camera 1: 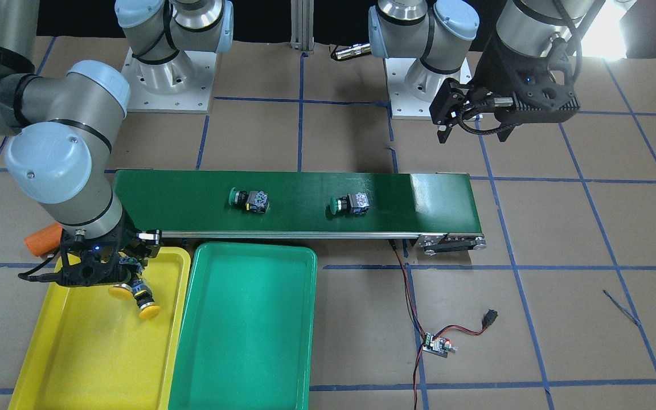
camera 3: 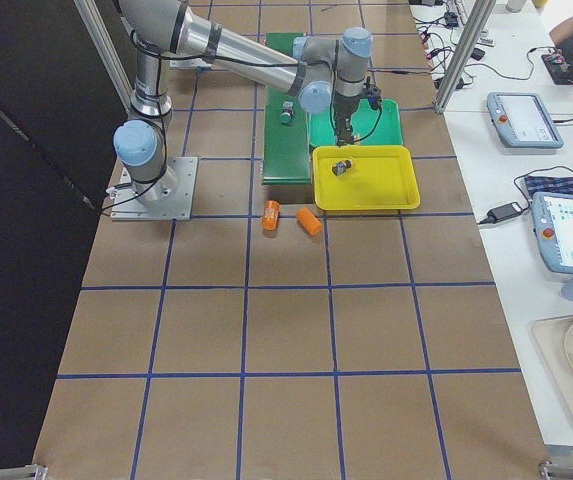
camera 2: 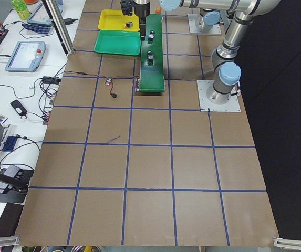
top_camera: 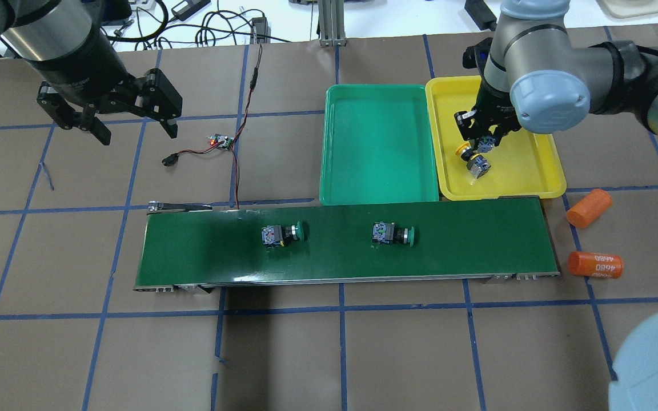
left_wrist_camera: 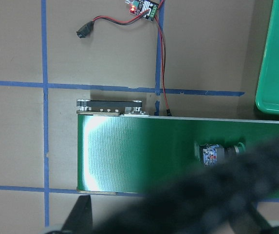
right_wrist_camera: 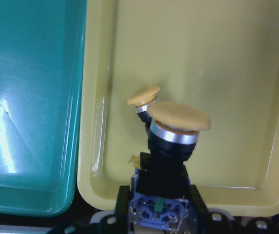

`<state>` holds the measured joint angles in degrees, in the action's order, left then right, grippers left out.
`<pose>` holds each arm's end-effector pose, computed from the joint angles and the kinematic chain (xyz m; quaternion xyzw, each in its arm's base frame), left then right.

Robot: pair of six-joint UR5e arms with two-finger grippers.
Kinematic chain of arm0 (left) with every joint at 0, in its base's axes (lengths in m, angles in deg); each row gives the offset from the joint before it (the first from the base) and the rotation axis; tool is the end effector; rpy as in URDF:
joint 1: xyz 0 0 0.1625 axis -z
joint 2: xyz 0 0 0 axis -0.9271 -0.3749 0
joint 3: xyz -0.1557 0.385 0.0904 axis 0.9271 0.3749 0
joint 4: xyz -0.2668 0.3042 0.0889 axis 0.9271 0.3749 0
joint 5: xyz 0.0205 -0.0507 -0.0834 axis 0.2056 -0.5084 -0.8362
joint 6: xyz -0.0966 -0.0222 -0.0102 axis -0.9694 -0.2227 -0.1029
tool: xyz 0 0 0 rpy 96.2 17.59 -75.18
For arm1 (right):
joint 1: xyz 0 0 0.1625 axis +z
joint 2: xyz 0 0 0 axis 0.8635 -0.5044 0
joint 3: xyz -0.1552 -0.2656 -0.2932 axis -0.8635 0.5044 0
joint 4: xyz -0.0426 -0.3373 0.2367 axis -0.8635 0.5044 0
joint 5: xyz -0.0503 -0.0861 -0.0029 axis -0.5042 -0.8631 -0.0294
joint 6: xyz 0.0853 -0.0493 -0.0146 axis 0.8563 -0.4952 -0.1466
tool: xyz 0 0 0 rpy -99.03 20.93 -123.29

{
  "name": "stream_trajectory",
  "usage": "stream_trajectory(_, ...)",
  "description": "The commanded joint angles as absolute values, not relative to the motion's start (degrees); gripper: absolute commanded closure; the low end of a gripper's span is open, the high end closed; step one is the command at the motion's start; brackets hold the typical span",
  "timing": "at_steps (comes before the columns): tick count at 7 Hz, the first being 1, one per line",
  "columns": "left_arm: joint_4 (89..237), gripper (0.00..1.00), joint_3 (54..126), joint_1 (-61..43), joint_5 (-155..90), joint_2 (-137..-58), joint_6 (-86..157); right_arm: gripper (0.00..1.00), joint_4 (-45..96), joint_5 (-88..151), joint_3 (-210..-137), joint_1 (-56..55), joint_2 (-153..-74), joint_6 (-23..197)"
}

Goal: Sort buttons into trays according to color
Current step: 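Lower the yellow-capped button into the yellow tray and open the right gripper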

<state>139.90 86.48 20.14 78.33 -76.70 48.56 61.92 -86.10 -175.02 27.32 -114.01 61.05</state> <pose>-0.1189 -0.4880 0.5136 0.0331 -0.9994 0.0015 0.0075 0.0942 -0.6053 0.3034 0.0570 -0.9976 -0.0110 0.0386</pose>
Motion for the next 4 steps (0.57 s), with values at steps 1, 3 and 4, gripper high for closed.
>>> stream_trajectory(1,139.96,0.0,86.45,19.99,76.2,-76.58,48.53,0.07,61.57,-85.79,-174.35,25.81,-113.06,60.17)
stream_trajectory(3,139.88,0.0,86.45,19.91,76.11,-76.67,48.1,0.01,61.4,-85.7,-174.44,25.81,-113.15,60.43)
stream_trajectory(4,139.88,0.0,86.36,19.91,76.02,-76.76,48.01,0.02,58.96,-85.61,-174.78,26.24,-113.76,61.47)
